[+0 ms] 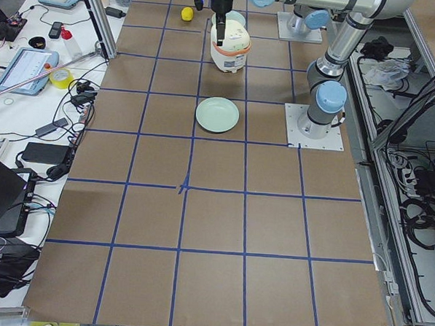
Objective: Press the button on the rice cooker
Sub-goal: 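Move the right gripper over the rice cooker's lid button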
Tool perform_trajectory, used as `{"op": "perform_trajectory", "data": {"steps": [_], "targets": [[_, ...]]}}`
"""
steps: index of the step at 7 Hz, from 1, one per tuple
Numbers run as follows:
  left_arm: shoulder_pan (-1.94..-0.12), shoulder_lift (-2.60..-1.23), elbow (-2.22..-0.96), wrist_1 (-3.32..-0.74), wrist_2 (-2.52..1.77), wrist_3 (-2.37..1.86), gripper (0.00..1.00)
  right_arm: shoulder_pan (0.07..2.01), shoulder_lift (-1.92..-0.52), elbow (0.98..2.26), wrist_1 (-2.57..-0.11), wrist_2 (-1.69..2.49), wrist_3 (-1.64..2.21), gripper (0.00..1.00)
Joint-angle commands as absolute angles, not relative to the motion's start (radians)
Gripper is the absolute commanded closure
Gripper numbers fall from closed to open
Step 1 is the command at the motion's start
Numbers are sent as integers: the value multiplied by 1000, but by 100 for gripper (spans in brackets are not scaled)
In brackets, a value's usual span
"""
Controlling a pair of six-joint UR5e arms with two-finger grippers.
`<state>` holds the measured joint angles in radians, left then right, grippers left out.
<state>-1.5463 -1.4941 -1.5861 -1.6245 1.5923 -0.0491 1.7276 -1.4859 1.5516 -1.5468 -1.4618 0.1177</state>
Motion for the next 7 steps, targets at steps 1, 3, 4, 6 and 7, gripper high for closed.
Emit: {"op": "perform_trajectory", "data": {"steps": [1,3,4,6,7], "targets": [[-1546,-1494,-1586,-1624,1592,-49,0,1749,-1467,1585,-1577,-1405,150,100],[-1546,-1494,-1586,-1624,1592,-49,0,1762,-1428,1589,-1607,-1405,189,100],[-1546,-1496,-1586,-1624,1592,-49,0,1797,-1404,1589,-1617,-1404,193,100],[-1546,-1494,-1586,-1624,1592,-49,0,1812,-1387,1601,-1617,-1404,193,100],[-1546,-1494,-1586,-1624,1592,-49,0,1812,-1388,1624,-1620,-1404,192,100]]}}
